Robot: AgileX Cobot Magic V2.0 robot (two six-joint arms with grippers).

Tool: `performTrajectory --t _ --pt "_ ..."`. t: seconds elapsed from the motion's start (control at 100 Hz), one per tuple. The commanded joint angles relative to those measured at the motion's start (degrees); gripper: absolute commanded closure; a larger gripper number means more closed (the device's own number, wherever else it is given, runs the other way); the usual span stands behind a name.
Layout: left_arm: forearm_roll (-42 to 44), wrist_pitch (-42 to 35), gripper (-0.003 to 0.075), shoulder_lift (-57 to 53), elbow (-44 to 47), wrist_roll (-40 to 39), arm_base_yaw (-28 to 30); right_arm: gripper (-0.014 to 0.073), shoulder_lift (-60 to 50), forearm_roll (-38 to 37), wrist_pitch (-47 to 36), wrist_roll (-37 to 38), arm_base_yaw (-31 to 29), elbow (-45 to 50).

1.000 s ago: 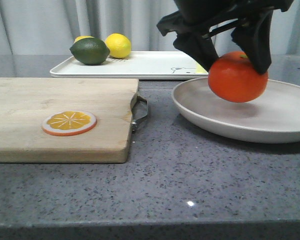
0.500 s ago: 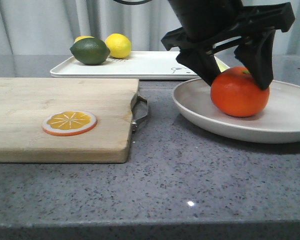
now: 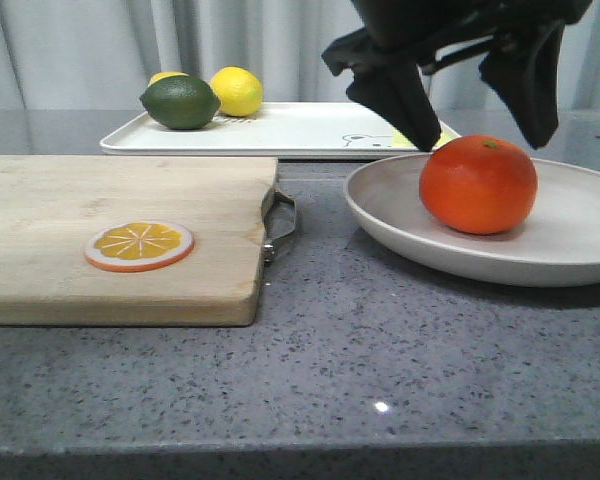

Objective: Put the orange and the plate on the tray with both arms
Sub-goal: 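Open the left gripper to release the orange and lift away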

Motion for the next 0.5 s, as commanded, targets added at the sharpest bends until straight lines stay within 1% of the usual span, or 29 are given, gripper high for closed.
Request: performTrajectory --t 0.0,0.09,0.26,0.35,0.49 --pt "-1.91 -1.31 0.0163 -5.76 -2.28 0.04 0.78 0.0653 0.14 -0.75 -4.26 -0.18 0.01 -2.05" --pt "-1.91 0.85 0.0215 -7.44 -2.28 0.04 1.91 0.0653 0.14 -0.75 -4.27 -0.18 0.01 -2.0" --pt "-1.91 1.68 0.0406 -10.32 -2.28 0.04 4.07 0.0653 0.14 -0.7 -4.57 -0.18 0.01 -1.94" --pt "-1.79 1.57 0.0489 -11.7 -2.28 0.04 4.94 0.0653 0.14 -0.7 -4.46 -0.18 0.01 -1.94" --pt "-0.83 1.83 0.0584 -13.23 -2.28 0.12 5.74 0.0653 0.14 -0.7 -4.34 -0.18 0.01 -1.94"
